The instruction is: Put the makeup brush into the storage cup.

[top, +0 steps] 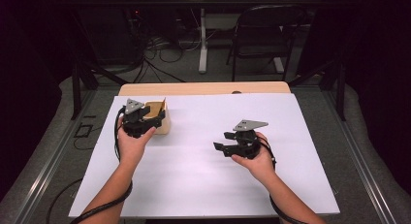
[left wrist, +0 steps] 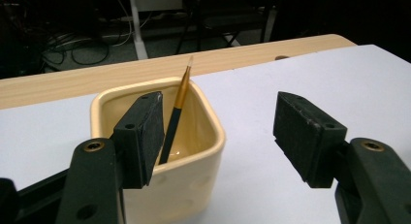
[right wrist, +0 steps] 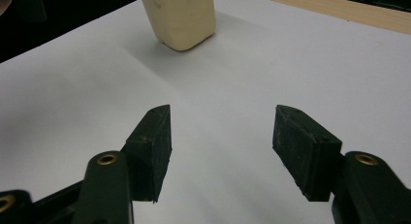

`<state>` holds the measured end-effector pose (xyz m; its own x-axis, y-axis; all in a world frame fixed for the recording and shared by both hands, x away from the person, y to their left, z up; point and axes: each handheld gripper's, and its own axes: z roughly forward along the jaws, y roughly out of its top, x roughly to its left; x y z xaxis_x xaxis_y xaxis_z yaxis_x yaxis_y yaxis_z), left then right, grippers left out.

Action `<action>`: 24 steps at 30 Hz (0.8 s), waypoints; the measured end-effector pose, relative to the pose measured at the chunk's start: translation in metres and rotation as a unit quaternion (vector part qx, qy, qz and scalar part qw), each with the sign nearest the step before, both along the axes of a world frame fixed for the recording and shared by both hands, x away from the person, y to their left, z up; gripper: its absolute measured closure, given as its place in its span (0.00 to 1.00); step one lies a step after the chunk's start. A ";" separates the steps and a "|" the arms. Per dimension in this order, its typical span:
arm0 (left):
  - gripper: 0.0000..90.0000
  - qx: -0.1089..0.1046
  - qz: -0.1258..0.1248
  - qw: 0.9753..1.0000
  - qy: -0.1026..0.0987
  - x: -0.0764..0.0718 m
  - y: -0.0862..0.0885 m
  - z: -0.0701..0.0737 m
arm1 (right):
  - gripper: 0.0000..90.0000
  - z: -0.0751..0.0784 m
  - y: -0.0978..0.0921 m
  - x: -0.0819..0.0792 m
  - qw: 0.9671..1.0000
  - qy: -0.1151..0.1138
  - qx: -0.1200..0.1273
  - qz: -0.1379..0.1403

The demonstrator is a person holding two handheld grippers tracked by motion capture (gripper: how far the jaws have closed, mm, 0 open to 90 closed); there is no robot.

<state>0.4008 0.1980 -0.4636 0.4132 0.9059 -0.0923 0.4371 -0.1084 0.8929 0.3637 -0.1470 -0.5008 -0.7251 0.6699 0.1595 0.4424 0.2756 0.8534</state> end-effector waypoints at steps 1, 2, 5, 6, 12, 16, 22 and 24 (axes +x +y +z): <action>0.40 0.002 -0.003 1.000 -0.001 -0.002 -0.001 0.000 | 0.44 0.000 0.000 0.000 1.000 0.000 0.000 0.000; 0.40 0.005 -0.007 1.000 -0.003 -0.004 -0.002 0.001 | 0.44 0.000 0.000 0.000 1.000 0.000 0.001 0.000; 0.40 0.014 -0.019 1.000 -0.006 -0.010 -0.007 0.001 | 0.44 -0.001 0.001 0.000 1.000 0.001 0.002 0.000; 0.40 0.015 -0.024 1.000 -0.006 -0.012 -0.008 0.002 | 0.44 -0.001 0.001 0.000 1.000 0.001 0.002 0.000; 0.40 0.008 -0.045 0.999 -0.002 -0.024 -0.015 0.001 | 0.44 -0.001 0.001 0.000 1.000 0.001 0.002 0.000; 0.40 0.009 -0.050 0.999 -0.001 -0.028 -0.016 0.001 | 0.44 0.000 0.001 0.000 1.000 0.001 0.001 0.001; 0.40 0.010 -0.055 0.998 -0.003 -0.035 -0.016 -0.005 | 0.44 0.000 0.001 0.000 1.000 0.001 -0.002 0.002; 0.40 0.010 -0.057 0.998 -0.002 -0.037 -0.016 -0.006 | 0.44 0.000 0.002 0.000 1.000 0.001 -0.003 0.001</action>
